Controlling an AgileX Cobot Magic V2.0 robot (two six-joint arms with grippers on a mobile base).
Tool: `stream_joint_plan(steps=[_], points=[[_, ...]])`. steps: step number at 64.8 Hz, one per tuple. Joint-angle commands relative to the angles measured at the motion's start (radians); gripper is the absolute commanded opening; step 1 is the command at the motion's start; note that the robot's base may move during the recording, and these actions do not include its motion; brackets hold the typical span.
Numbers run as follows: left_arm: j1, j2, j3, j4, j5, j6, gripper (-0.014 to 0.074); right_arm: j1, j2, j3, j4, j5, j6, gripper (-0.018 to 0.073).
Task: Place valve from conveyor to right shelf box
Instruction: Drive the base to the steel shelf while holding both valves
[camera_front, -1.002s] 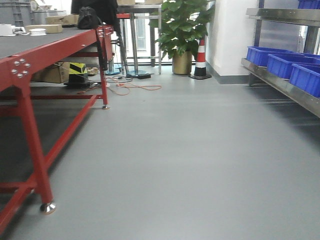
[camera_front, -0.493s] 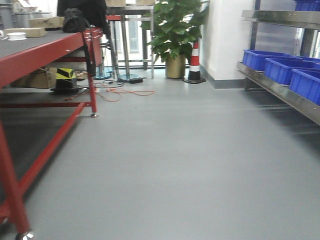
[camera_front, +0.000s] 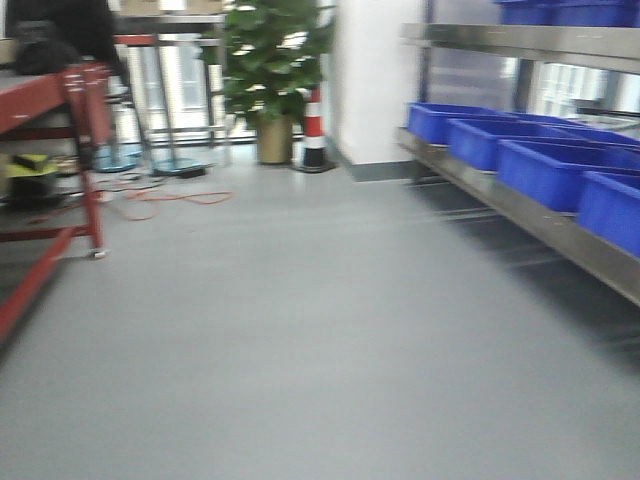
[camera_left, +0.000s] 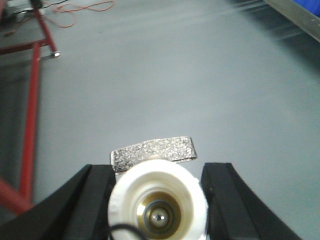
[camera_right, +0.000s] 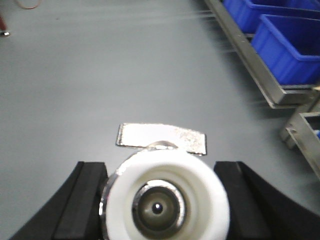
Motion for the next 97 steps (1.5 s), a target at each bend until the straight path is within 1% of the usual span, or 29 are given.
stream_joint_plan(steps=[1,97], points=[[-0.004,-0.011,-0.008,-0.01,-0.057,-0.007,-0.0111,0.0,-0.012,-0.018,-0.002,-0.07,-0.003,-0.0162],[-0.004,-0.011,-0.008,-0.01,-0.057,-0.007,-0.0111,0.0,-0.012,-0.018,-0.002,-0.07,-0.003,-0.0162]])
